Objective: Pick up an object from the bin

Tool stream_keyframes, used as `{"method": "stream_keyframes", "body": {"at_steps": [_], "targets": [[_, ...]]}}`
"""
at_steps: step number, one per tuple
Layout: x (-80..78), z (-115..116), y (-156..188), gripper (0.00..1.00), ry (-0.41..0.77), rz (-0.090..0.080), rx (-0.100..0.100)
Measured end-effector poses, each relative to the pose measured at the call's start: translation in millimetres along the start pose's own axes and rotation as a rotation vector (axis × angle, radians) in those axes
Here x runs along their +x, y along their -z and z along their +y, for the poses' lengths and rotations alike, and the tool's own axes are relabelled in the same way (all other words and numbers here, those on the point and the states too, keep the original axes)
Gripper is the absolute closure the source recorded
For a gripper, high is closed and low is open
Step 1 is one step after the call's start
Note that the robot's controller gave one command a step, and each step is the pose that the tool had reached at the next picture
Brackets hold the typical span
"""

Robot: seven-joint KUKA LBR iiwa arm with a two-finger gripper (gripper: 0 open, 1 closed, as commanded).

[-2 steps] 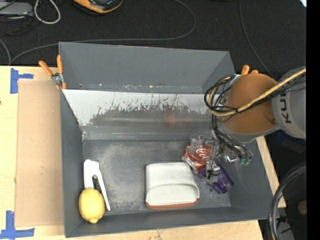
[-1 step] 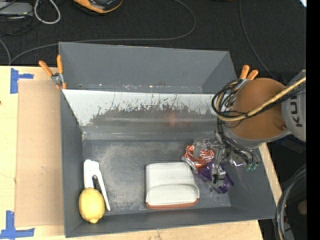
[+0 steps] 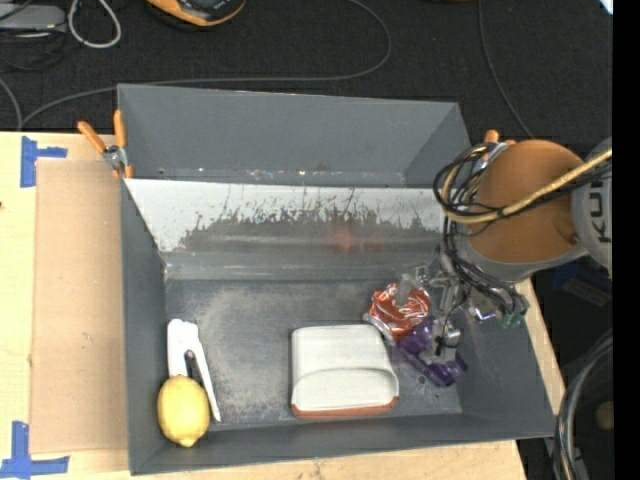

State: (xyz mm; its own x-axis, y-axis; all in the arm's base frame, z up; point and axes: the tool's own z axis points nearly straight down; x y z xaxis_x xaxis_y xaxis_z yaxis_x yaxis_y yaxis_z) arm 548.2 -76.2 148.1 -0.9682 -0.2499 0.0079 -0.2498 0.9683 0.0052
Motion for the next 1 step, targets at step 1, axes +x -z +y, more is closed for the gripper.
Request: {"method": "stream_keyframes", "body": {"at_steps": [1], "targets": [[2.2, 1.4, 4.7, 0.0, -0.001, -0.001, 0.0]]}}
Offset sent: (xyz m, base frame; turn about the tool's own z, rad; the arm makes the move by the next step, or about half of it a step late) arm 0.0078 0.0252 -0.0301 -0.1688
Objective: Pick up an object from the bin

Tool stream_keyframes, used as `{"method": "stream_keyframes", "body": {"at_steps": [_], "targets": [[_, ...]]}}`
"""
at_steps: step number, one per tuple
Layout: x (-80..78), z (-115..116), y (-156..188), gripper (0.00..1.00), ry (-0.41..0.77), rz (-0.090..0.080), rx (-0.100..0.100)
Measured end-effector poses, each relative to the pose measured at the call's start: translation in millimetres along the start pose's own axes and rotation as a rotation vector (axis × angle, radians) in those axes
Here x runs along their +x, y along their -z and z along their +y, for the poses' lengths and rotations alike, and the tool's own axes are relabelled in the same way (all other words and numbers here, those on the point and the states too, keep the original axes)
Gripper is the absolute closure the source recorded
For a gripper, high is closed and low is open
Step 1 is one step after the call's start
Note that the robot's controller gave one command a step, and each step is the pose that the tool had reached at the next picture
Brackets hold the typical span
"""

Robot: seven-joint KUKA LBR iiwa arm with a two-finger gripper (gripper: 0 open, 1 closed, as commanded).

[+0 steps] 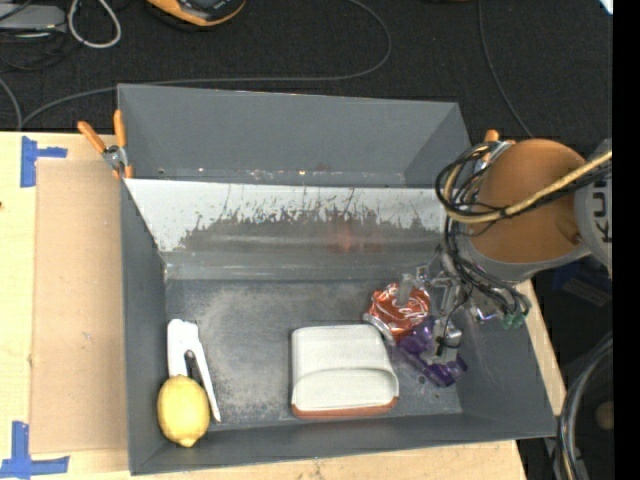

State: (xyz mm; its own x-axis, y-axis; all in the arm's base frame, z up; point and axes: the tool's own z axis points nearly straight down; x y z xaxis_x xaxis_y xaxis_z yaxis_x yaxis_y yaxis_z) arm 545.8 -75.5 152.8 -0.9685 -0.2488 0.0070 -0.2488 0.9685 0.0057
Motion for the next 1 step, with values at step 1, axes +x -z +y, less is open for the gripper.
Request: {"method": "stream_keyframes", "body": {"at_steps": [1], "targets": [[-6.8, 6.3, -8.0, 0.0, 0.041, -0.004, 0.003]]}}
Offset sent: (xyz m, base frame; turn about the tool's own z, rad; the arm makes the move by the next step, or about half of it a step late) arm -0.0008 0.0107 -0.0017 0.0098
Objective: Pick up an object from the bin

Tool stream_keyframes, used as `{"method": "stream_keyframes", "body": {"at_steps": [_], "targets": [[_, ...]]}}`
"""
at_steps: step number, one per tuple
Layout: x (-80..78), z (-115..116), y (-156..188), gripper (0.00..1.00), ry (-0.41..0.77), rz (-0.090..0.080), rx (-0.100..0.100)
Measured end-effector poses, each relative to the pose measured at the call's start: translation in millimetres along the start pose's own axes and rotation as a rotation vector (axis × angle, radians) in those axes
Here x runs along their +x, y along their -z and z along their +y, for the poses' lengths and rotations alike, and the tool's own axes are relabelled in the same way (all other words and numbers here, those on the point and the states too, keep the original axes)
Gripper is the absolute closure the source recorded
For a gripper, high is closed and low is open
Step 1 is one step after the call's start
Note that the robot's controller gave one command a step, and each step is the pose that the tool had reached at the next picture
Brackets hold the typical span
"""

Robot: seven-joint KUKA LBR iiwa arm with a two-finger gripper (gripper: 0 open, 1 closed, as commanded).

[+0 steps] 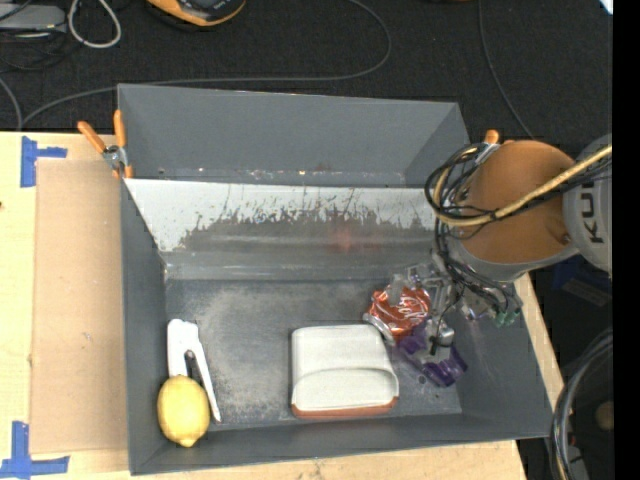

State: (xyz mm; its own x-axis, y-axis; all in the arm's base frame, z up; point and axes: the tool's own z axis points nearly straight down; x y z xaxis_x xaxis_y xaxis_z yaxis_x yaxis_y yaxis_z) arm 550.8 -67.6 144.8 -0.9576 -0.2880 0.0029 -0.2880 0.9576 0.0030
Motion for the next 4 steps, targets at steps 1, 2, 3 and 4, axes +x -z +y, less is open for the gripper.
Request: {"method": "stream_keyframes", "body": {"at_steps": [1, 2, 3, 4], "targets": [[-0.6, 7.7, -22.4, 0.0, 0.11, 0.005, -0.004], [-6.7, 6.0, 67.4, 0.0, 0.123, 0.006, -0.005], [-3.7, 8.8, 27.2, 0.0, 0.11, 0.009, -0.007], [-5.0, -8.6, 27.4, 0.0, 0.08, 0.0, -0.003]]}}
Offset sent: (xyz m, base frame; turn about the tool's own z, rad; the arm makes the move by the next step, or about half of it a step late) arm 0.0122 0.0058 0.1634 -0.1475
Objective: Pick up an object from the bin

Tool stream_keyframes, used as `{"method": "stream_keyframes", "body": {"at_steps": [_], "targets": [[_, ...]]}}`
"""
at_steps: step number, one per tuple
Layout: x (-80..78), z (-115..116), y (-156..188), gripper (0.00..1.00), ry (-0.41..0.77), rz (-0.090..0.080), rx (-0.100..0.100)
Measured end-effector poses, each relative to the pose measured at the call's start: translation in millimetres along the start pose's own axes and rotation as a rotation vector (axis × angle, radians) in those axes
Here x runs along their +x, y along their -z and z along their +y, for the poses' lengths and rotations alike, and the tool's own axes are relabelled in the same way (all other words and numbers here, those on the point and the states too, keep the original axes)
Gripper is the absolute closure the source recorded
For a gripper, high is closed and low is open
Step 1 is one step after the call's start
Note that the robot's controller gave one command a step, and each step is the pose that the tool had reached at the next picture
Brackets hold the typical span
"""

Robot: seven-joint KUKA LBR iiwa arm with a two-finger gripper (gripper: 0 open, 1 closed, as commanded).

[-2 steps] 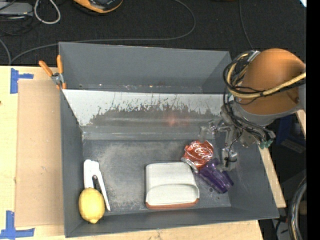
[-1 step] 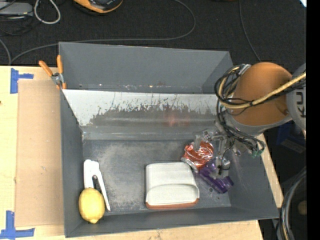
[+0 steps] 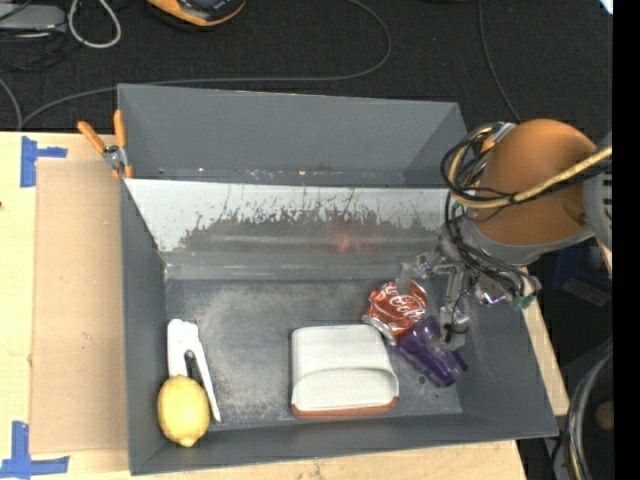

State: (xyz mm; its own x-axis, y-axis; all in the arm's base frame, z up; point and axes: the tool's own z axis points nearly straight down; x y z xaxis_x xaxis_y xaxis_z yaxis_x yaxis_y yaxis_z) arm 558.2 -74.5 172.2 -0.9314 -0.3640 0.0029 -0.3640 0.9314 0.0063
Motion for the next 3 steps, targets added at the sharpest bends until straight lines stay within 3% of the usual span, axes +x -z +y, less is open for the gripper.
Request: {"method": "stream_keyframes", "body": {"at_steps": [1, 2, 3], "targets": [[-3.0, 10.4, -39.5, 1.0, 0.059, 0.012, -0.008], [-2.9, 10.2, -39.4, 1.0, 0.058, 0.012, -0.008], [7.8, 0.4, -20.4, 1.0, 0.053, 0.013, -0.009]]}}
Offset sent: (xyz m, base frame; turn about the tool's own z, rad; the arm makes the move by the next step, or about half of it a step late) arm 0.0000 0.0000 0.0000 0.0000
